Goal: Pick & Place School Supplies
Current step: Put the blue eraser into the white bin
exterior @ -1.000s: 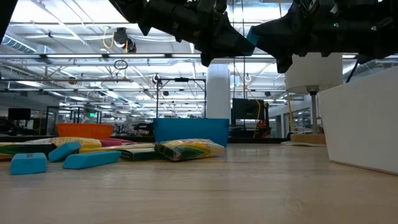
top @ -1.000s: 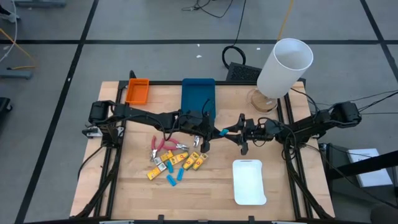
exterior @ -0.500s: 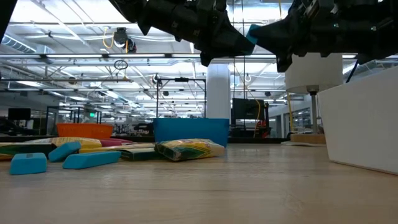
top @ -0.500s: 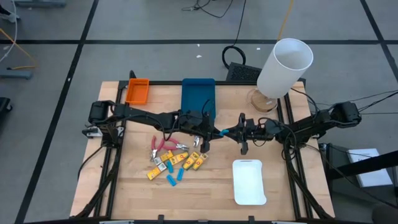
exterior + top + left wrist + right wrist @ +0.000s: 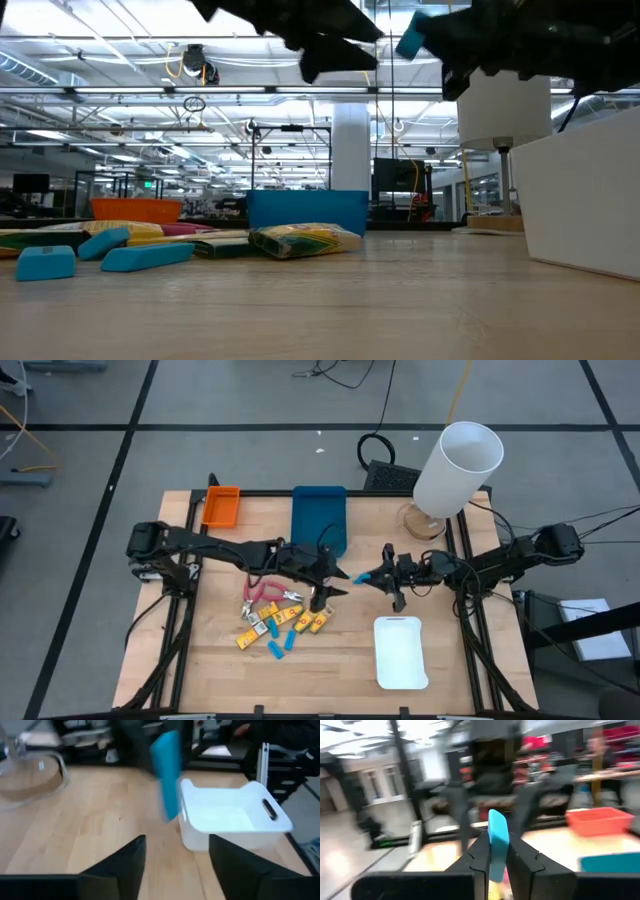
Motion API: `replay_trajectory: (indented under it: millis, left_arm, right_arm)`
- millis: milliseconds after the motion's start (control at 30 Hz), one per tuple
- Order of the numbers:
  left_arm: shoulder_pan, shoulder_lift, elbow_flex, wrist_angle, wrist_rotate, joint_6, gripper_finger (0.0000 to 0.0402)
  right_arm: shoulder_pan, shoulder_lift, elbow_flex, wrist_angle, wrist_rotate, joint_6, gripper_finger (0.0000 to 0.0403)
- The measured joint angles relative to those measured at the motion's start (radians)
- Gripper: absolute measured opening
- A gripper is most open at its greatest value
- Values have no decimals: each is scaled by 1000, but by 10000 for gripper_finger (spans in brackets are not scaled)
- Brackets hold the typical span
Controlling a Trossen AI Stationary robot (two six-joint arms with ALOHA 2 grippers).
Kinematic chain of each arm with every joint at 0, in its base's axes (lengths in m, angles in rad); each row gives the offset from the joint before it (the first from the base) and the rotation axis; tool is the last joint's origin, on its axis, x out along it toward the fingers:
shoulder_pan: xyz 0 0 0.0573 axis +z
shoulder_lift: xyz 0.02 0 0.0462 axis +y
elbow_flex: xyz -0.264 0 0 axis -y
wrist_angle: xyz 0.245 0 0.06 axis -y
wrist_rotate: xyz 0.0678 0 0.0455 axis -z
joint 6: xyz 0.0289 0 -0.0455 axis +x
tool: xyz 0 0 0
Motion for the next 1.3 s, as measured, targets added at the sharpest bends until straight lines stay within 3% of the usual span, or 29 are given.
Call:
replay_trajectory:
  millis: [167, 267, 333, 433, 533, 733, 1000, 1300]
  left_arm:
    - [-10, -111, -47, -57, -91, -1, 264]
    - [-19, -192, -127, 8, -134, 0, 272]
    - [-19, -241, -204, 84, -157, -8, 275]
    - [-21, -304, -333, 216, -213, -45, 275]
    - [-21, -347, -453, 340, -291, -108, 275]
    - [-21, -362, -592, 479, -369, -209, 276]
    - [-21, -360, -601, 506, -377, -236, 276]
    - [-22, -360, -601, 497, -377, -263, 276]
  right_arm:
    - [72, -115, 3, -134, -37, 5, 30]
    - [140, -211, 65, -405, -16, 34, 30]
    - [208, -255, 146, -655, 64, 37, 30]
    - [324, -265, 270, -1006, 205, 63, 30]
    - [424, -246, 353, -1197, 253, 148, 30]
    - [543, -186, 372, -1337, 253, 302, 30]
    - [555, -75, 374, -1427, 249, 411, 30]
    - [555, 71, 374, -1442, 173, 484, 31]
